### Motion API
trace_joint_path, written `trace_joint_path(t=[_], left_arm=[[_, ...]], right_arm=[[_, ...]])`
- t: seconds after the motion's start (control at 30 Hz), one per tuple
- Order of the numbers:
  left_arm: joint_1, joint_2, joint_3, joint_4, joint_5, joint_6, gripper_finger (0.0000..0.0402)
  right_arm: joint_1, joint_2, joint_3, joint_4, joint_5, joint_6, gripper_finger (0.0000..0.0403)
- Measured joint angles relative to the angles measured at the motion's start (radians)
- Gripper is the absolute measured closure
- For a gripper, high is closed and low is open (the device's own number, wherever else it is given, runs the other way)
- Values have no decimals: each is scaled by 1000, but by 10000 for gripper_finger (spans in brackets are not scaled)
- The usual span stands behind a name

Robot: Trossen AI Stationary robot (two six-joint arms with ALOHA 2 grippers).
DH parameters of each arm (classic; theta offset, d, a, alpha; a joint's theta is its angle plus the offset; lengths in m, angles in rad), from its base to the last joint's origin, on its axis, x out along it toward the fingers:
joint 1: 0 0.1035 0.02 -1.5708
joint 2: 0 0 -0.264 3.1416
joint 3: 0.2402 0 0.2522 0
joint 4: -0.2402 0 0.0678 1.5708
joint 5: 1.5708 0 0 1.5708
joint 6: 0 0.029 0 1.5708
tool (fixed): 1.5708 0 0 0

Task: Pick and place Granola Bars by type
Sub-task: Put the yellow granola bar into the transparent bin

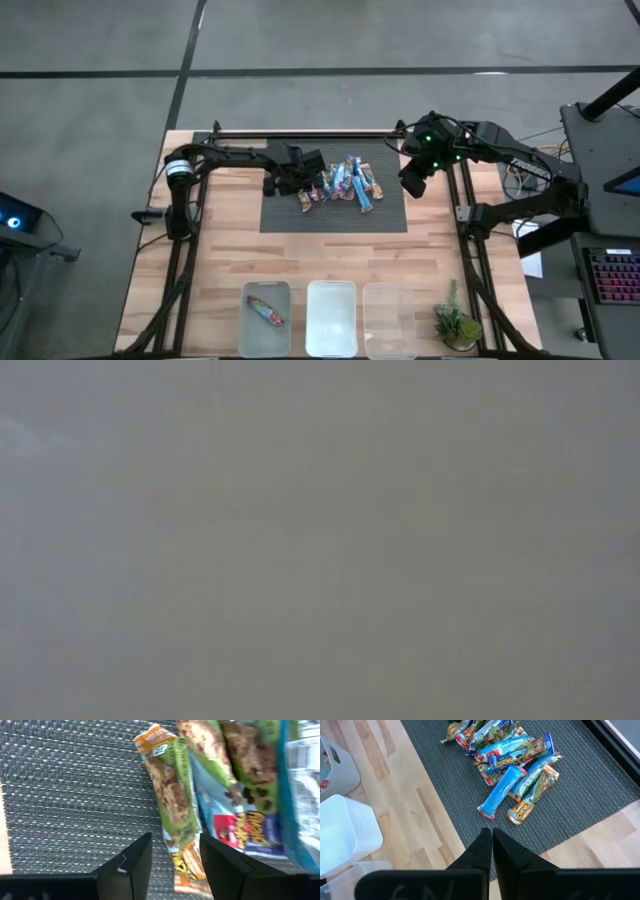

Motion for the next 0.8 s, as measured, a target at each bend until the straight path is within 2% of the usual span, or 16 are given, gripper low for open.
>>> trace_joint_path(t=[0.13, 0.8], left_arm=[[0, 0, 1, 21, -32, -28, 255], [0, 24, 0, 68, -34, -25, 255]], right_arm=[[0, 0, 0, 0, 0, 0, 394], [0, 0, 0, 2, 0, -3, 394]])
